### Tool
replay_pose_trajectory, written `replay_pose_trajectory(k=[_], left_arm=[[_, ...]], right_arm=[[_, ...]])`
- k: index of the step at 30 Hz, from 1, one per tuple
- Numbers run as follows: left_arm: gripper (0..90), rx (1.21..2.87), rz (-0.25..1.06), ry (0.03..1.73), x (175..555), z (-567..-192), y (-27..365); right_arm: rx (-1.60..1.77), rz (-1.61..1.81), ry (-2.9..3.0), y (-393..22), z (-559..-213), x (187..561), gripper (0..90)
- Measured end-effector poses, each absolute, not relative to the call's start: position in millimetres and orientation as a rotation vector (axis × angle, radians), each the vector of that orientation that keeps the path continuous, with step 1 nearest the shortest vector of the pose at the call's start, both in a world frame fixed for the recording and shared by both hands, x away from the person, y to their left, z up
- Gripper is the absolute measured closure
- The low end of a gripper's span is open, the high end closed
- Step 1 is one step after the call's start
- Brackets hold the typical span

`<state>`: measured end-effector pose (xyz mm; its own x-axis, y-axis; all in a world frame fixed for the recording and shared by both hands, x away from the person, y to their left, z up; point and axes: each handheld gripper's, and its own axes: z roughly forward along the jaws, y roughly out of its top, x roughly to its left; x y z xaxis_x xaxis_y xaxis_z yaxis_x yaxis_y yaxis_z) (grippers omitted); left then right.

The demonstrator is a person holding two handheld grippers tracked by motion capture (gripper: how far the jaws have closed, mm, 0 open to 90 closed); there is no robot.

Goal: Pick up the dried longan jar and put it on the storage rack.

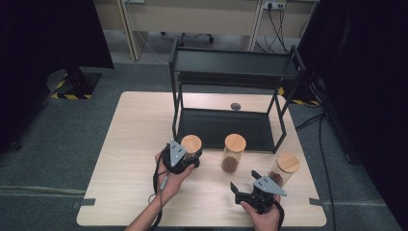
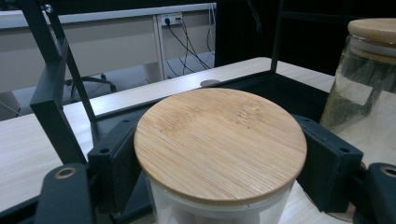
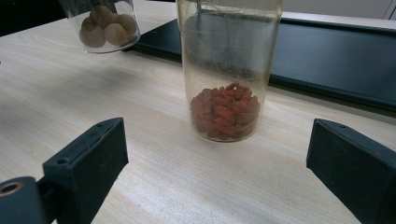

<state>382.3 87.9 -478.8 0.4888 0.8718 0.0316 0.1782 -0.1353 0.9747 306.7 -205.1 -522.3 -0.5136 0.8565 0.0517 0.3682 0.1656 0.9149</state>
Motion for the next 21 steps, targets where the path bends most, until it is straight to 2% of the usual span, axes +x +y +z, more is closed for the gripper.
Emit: replay_pose_trajectory(k=[21], left_arm=[[23.7,1.586,0.764,0.951,398,-477,78]], right_arm=[[1.161,1.33,1.961,-206,-522,307,5.5]])
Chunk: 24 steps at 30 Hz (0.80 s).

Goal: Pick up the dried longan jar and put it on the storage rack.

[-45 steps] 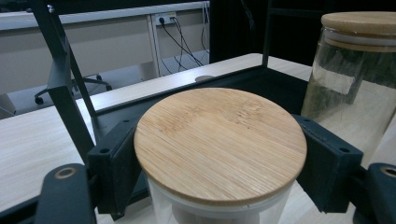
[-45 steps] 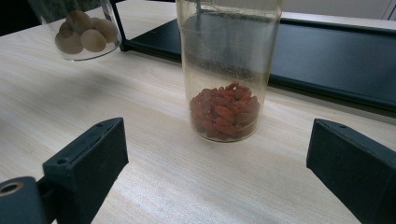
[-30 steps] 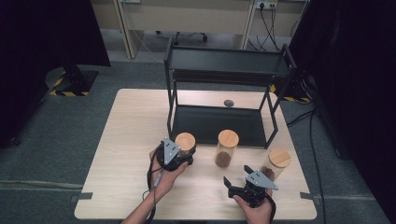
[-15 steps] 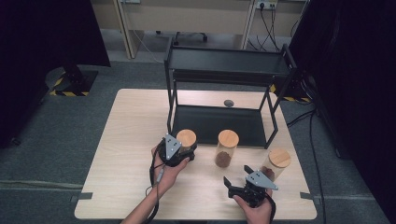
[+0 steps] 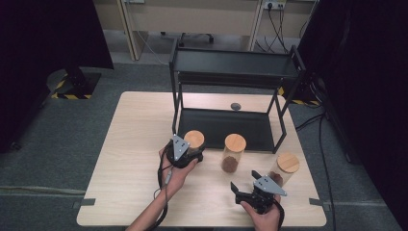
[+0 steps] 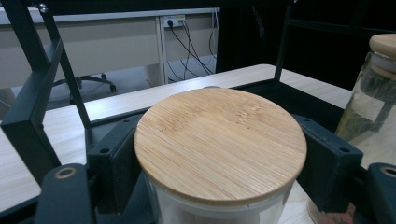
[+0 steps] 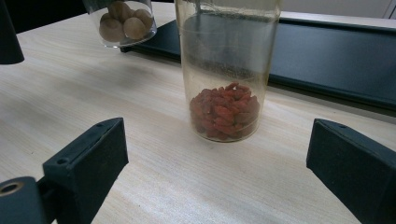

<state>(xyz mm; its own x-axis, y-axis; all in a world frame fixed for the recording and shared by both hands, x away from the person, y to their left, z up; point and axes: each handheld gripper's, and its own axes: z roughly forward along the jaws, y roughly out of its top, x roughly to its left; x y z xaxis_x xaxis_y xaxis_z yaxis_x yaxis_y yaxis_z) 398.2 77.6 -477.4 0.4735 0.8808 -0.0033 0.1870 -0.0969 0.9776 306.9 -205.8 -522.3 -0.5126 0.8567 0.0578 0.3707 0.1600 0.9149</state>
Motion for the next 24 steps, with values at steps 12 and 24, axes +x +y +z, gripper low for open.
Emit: replay_pose_trajectory(k=[12,24], left_arm=[[23.7,1.576,0.787,0.958,407,-474,75],[23.7,1.568,0.799,0.971,419,-471,72]], right_arm=[[1.16,1.332,1.961,-206,-522,307,5.5],[1.161,1.336,1.962,-206,-522,307,5.5]])
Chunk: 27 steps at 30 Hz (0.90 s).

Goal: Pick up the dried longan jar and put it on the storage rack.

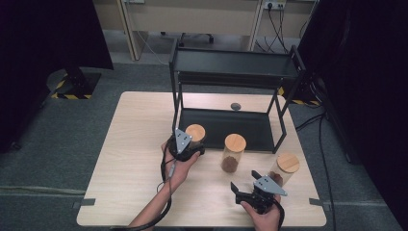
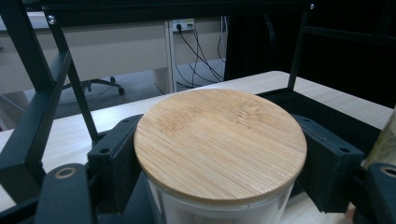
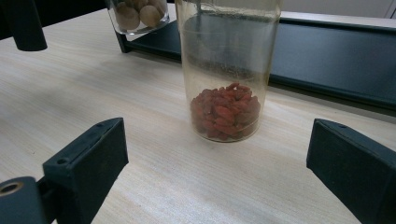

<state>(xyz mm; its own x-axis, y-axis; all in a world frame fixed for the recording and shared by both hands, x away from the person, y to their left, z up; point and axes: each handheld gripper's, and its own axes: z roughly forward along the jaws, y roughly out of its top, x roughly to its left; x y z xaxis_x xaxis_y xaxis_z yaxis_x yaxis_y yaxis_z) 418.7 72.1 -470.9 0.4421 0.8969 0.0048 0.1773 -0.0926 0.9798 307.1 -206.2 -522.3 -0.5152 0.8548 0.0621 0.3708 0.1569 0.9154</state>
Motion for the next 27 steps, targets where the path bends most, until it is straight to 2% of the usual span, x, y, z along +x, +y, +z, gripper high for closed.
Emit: replay_pose_trajectory(k=[27], left_arm=[[23.8,1.57,0.812,1.006,446,-467,64]], right_arm=[[1.158,1.336,1.962,-206,-522,307,5.5]])
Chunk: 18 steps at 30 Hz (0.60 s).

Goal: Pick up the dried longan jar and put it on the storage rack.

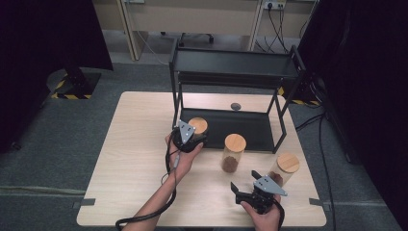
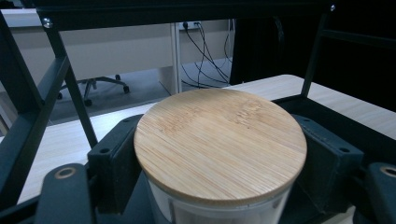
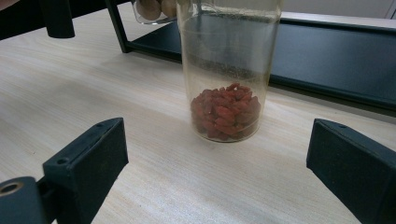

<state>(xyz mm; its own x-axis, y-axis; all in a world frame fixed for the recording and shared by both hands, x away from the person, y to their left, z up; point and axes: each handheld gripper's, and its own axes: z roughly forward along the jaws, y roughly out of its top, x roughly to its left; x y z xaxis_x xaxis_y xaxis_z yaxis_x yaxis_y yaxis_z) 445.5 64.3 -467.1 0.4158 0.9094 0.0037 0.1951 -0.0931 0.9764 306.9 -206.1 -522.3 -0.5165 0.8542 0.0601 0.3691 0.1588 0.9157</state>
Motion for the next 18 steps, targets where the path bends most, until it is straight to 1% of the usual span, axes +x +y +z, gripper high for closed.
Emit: replay_pose_trajectory(k=[18], left_arm=[[23.8,1.574,0.812,1.015,458,-463,60]], right_arm=[[1.159,1.334,1.963,-206,-522,307,5.5]])
